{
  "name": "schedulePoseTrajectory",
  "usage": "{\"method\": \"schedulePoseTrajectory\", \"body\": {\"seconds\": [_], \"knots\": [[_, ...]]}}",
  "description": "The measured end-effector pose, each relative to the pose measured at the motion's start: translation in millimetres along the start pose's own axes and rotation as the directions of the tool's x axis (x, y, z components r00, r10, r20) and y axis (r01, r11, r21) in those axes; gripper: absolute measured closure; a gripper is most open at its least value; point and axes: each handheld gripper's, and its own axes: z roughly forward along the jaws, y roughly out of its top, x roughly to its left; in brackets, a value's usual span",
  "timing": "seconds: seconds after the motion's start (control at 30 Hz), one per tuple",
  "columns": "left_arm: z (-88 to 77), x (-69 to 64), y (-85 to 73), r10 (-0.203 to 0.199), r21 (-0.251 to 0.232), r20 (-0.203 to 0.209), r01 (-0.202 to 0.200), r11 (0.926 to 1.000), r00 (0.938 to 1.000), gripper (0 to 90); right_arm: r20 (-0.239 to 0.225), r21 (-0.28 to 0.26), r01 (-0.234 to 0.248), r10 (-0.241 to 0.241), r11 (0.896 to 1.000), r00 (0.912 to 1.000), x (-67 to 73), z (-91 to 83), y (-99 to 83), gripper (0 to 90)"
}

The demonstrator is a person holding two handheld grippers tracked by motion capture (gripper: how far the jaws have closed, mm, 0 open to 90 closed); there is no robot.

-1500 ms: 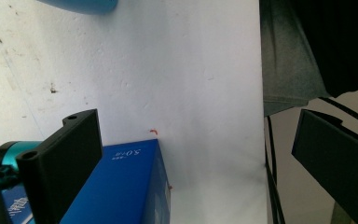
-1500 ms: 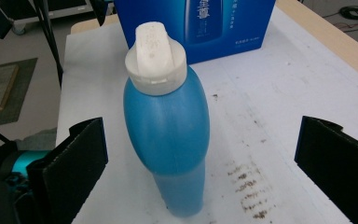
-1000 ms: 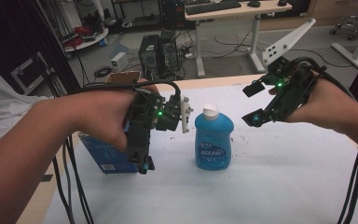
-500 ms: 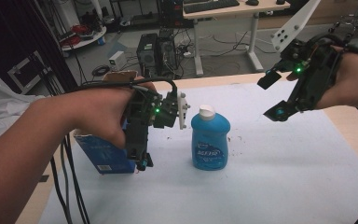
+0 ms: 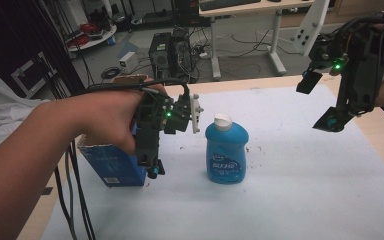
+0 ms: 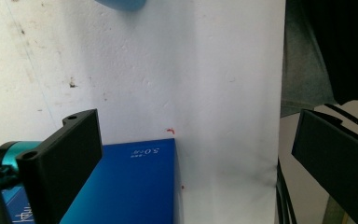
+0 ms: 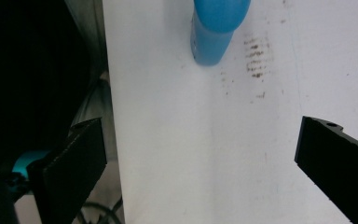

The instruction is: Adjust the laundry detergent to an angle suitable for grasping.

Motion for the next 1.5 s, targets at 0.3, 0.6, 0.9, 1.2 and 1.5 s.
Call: {"method": "schedulePoseTrajectory", "body": {"seconds": [0.3,0.6,0.9,1.2,1.5], "knots": [[2.1,6.7,-0.4,-0.007,-0.001,0.010,0.007,1.0000,0.9999,1.7,0.002,0.109,0.030,-0.031,0.994,0.9995,0.5,-3.2,14.8,1.5],[-6.7,11.6,-3.6,-0.018,-0.026,0.002,0.018,0.9995,0.9998,1.7,0.001,0.113,0.024,-0.024,0.993,0.9997,-0.1,-3.2,13.8,1.5],[-7.5,13.4,-0.8,-0.033,-0.020,0.000,0.033,0.9993,0.9994,1.7,0.004,0.113,0.021,-0.022,0.993,0.9997,2.0,-4.6,10.5,1.5],[-11.5,13.4,2.1,-0.037,-0.016,-0.007,0.037,0.9992,0.9993,1.7,-0.002,0.103,0.030,-0.030,0.994,0.9995,1.3,-4.0,12.3,1.5],[-8.7,13.1,5.4,-0.031,-0.009,-0.004,0.031,0.9995,0.9995,1.7,0.008,0.100,0.027,-0.028,0.995,0.9996,2.8,-6.0,11.1,1.5]]}}
